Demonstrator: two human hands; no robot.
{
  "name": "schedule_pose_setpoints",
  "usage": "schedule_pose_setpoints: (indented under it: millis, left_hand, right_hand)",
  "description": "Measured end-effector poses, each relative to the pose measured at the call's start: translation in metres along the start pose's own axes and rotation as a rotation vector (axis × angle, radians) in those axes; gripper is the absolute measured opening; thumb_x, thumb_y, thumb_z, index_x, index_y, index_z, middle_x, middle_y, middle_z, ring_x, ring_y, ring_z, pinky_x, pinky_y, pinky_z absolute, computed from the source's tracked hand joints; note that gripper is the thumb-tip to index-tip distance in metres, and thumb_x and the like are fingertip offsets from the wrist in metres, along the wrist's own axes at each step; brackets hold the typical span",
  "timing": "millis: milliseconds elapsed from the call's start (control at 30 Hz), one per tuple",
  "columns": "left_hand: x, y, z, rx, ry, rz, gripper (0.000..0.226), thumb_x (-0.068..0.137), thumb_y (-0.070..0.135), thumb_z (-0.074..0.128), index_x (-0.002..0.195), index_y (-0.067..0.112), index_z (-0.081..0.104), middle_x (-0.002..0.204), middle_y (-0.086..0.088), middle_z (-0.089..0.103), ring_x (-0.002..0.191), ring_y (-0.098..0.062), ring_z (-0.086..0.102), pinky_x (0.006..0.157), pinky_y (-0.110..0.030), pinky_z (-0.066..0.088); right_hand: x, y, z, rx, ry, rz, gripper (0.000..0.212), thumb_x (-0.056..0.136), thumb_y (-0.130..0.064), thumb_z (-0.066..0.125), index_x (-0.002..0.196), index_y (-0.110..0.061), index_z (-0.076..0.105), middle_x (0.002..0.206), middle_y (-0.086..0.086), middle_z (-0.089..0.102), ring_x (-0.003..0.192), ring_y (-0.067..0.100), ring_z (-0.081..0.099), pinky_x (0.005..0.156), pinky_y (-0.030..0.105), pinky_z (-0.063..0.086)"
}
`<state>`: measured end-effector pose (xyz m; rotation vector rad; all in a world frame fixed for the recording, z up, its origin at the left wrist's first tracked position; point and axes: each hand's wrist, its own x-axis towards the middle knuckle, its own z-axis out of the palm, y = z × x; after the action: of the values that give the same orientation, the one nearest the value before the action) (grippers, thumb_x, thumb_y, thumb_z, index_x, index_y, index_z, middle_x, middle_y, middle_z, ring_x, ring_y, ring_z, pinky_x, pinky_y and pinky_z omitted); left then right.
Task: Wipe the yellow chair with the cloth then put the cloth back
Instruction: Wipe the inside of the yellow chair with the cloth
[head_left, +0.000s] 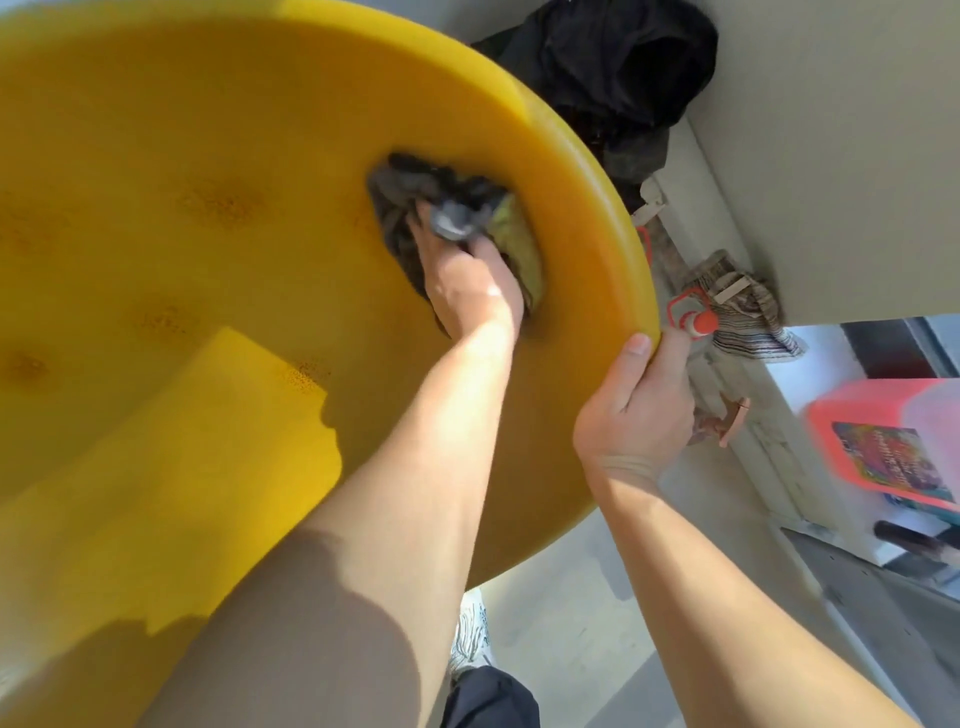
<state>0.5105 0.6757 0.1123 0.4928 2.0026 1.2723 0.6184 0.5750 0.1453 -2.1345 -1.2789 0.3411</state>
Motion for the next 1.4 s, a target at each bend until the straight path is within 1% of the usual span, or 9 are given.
schedule_pose_setpoints:
  millis: [67,133,333,400,533,767,900,1167,1400]
  left_hand:
    - [0.000,0.010,0.002,-0.182,0.093,-0.256,0.050,0.090,0.038,0.047,0.137,0.023,0.054,0.141,-0.006,0.057,0.123,-0.029,0.056,0.104,-0.042,0.045]
    - [-0.033,0.010,-0.001,-0.208,0.007,-0.196,0.047,0.091,0.027,0.055,0.138,0.021,0.056,0.141,-0.004,0.058,0.125,-0.025,0.055,0.104,-0.030,0.045]
    - [-0.067,-0.075,-0.069,0.667,-0.708,0.871,0.074,0.095,0.015,0.059,0.157,0.018,0.019,0.166,-0.005,0.016,0.152,-0.020,0.016,0.120,-0.032,0.027]
    - [-0.051,-0.105,-0.097,0.872,-0.818,0.887,0.083,0.090,0.005,0.063,0.157,0.018,0.016,0.166,-0.007,0.012,0.152,-0.029,0.016,0.118,-0.043,0.031]
    - [-0.049,-0.147,-0.159,1.166,-0.968,0.733,0.083,0.093,0.003,0.052,0.158,0.024,0.006,0.167,-0.001,-0.005,0.153,-0.029,0.005,0.119,-0.044,0.028]
    - [-0.012,-0.180,-0.210,1.365,-1.109,0.990,0.060,0.104,0.026,0.030,0.158,0.027,0.003,0.167,0.000,-0.005,0.153,-0.032,0.000,0.122,-0.050,0.013]
    - [0.065,-0.163,-0.235,1.444,-0.857,1.027,0.064,0.102,0.017,0.037,0.158,0.025,0.008,0.167,-0.005,0.002,0.153,-0.031,0.006,0.121,-0.050,0.016]
    - [0.119,-0.161,-0.281,1.442,-0.163,0.468,0.069,0.099,0.011,0.040,0.158,0.013,0.002,0.166,-0.015,-0.003,0.151,-0.040,0.006,0.119,-0.052,0.023]
    - [0.082,-0.152,-0.237,1.437,-0.956,0.984,0.072,0.087,0.012,0.005,0.158,0.018,0.012,0.167,-0.006,0.001,0.153,-0.034,0.003,0.122,-0.049,0.011]
  right_hand:
    - [0.001,0.000,0.000,-0.003,0.006,-0.005,0.039,0.102,-0.038,0.027,0.112,-0.011,0.053,0.079,0.001,0.054,0.068,0.021,0.041,0.053,0.031,0.018]
    - [0.001,-0.002,0.000,-0.013,0.012,0.016,0.036,0.103,-0.035,0.030,0.112,-0.010,0.054,0.081,0.005,0.057,0.068,0.029,0.044,0.056,0.037,0.013]
    - [-0.001,0.002,-0.002,0.003,0.001,-0.054,0.044,0.104,-0.040,0.026,0.119,-0.009,0.054,0.099,0.008,0.059,0.088,0.028,0.056,0.064,0.024,0.031]
    - [-0.001,0.004,0.000,-0.058,0.042,-0.077,0.050,0.103,-0.037,0.032,0.140,-0.008,0.048,0.128,0.016,0.054,0.114,0.031,0.053,0.090,0.034,0.041]
    - [-0.040,-0.008,0.004,-0.200,0.031,-0.184,0.081,0.085,-0.012,0.059,0.154,0.008,0.021,0.155,0.031,0.028,0.144,0.043,0.028,0.120,0.045,0.021]
    - [-0.149,-0.012,0.052,-0.280,-0.445,-0.533,0.076,0.082,-0.018,0.054,0.153,-0.003,0.033,0.159,0.016,0.033,0.148,0.032,0.030,0.122,0.050,0.019]
    - [-0.166,0.007,0.109,-0.498,-0.622,-0.516,0.076,0.084,-0.032,0.039,0.155,-0.008,0.028,0.161,0.012,0.032,0.149,0.030,0.028,0.121,0.053,0.023]
    - [-0.183,0.031,0.141,-0.685,-0.739,-0.549,0.094,0.079,-0.043,0.050,0.160,-0.009,0.017,0.168,0.016,0.004,0.155,0.038,0.003,0.121,0.062,0.014]
    - [-0.181,0.032,0.142,-0.743,-0.760,-0.531,0.104,0.074,-0.041,0.069,0.160,-0.010,0.019,0.168,0.015,0.006,0.155,0.037,0.005,0.122,0.060,0.015]
